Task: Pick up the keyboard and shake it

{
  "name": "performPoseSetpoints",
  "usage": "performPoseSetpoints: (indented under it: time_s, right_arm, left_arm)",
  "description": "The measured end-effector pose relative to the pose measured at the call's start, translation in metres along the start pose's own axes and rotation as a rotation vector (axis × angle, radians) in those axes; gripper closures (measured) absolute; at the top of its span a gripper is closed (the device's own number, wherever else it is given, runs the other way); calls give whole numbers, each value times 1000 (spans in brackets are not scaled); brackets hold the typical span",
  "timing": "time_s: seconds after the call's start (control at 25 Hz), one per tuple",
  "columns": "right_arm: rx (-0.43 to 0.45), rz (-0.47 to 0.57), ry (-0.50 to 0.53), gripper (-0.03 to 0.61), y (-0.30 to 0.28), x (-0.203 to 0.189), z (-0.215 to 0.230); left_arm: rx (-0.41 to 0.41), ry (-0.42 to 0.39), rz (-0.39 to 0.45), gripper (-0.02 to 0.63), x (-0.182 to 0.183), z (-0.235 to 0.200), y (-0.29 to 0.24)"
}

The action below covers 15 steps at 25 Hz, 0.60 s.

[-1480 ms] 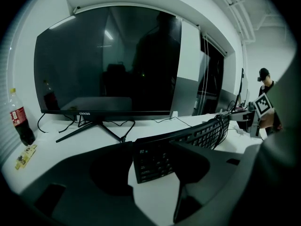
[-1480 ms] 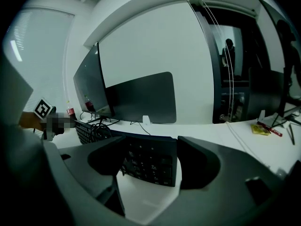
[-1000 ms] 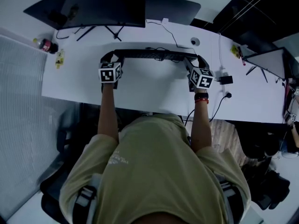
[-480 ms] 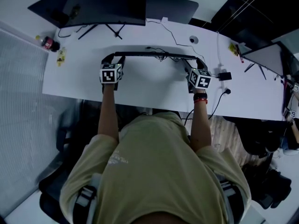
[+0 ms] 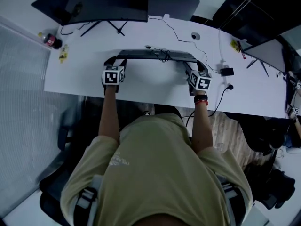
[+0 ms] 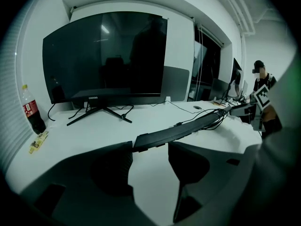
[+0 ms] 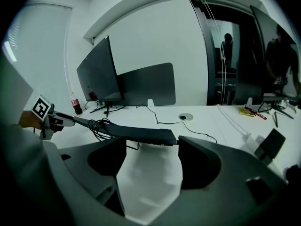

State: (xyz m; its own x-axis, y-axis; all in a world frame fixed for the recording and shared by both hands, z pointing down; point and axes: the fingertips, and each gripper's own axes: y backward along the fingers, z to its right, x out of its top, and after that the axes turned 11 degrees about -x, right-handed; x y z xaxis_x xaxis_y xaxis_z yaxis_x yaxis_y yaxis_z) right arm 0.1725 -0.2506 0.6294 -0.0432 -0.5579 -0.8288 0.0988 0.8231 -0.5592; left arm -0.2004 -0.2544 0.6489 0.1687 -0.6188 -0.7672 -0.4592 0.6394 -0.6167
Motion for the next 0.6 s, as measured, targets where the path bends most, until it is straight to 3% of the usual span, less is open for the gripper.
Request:
performPoseSetpoints:
  time_s: [0.6]
  right_arm:
    - [-14,-46,0,225,11,-40,-7]
  left_arm:
    - [4,-42,-76,367,-38,8,8]
